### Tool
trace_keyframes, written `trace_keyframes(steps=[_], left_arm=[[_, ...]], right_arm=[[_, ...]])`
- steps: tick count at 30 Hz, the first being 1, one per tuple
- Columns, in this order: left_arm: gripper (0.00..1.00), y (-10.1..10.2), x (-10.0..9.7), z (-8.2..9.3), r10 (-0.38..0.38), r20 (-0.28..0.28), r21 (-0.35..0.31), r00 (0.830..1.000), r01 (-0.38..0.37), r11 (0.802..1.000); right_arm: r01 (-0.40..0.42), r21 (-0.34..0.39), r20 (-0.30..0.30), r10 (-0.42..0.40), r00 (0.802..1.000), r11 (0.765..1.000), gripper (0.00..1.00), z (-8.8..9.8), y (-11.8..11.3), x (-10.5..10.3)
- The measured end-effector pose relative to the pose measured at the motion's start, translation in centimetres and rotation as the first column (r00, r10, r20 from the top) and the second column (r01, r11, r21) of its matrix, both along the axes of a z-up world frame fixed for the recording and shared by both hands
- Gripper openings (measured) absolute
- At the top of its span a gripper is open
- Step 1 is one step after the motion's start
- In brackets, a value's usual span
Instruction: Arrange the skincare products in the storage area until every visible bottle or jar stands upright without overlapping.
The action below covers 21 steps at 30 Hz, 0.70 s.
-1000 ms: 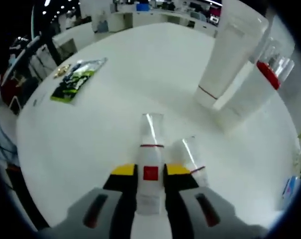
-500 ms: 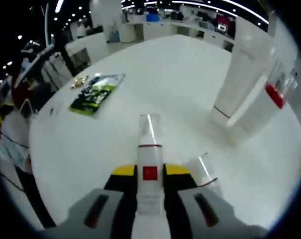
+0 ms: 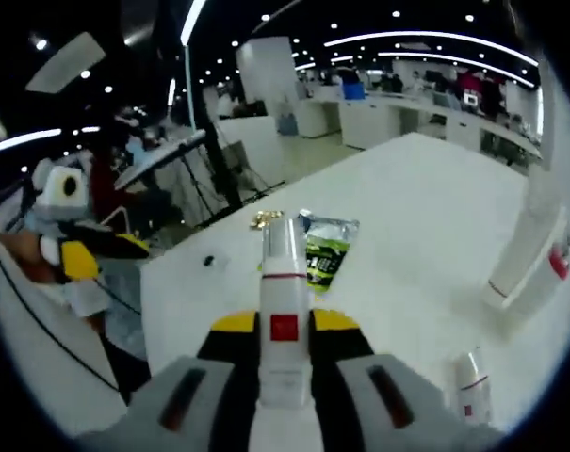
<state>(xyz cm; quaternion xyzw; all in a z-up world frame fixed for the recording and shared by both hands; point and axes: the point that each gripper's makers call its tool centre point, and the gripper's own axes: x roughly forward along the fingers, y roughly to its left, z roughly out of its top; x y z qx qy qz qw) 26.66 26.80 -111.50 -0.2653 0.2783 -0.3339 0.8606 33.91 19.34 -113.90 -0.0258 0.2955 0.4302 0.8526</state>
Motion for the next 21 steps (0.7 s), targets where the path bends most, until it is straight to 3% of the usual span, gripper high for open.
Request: trace_keyframes(steps=[1,3,5,6,9,11,16,19,21], left_arm=[[0.38,-0.4,-0.4,0.6,-0.032,0.01,-0.042,0.999,0.032,0.999],[0.27,-0.4,-0.4,0.8,-0.03,0.015,-0.037,0.999,0.03,0.999],[0.24,-0.5,-0.4,1.2,-0.029,0.026,-0.041,0.999,0.03,0.999],[0.2,-0.6,-0.4,1.7,-0.021,0.015,-0.083,1.0,0.022,0.996],[0.0,-0.7,-0.7,2.7,-0.044,0.028,-0.121,0.999,0.047,0.992],[0.0,-1.2,-1.4,4.2,-0.084,0.032,-0.201,0.996,0.089,0.975],[0.0,-1.5,-1.0,4.5,-0.084,0.047,-0.184,0.995,0.091,0.979],[0.0,-1.6,-0.7,5.0,-0.083,0.093,-0.173,0.992,0.098,0.98],[0.06,-1.5,-0.6,5.1,-0.081,0.094,-0.176,0.992,0.096,0.98]], right_arm=[[-0.018,0.032,0.006,0.018,1.0,0.999,0.17,0.8,1.0,-0.5],[-0.03,0.062,0.004,0.03,1.0,0.998,0.17,1.5,2.0,-1.0],[-0.053,0.078,0.009,0.053,0.999,0.996,0.17,1.9,2.9,-1.5],[-0.063,0.093,0.012,0.062,0.998,0.994,0.17,2.3,3.4,-1.8],[-0.093,0.106,0.022,0.091,0.996,0.99,0.17,2.9,4.4,-2.4],[-0.107,0.123,0.021,0.106,0.994,0.987,0.17,3.1,4.7,-2.6],[-0.118,0.146,0.026,0.115,0.993,0.982,0.17,3.8,4.6,-2.8],[-0.124,0.146,0.036,0.12,0.992,0.981,0.17,4.2,4.5,-2.8],[-0.129,0.148,0.046,0.123,0.991,0.981,0.17,4.4,4.4,-2.8]])
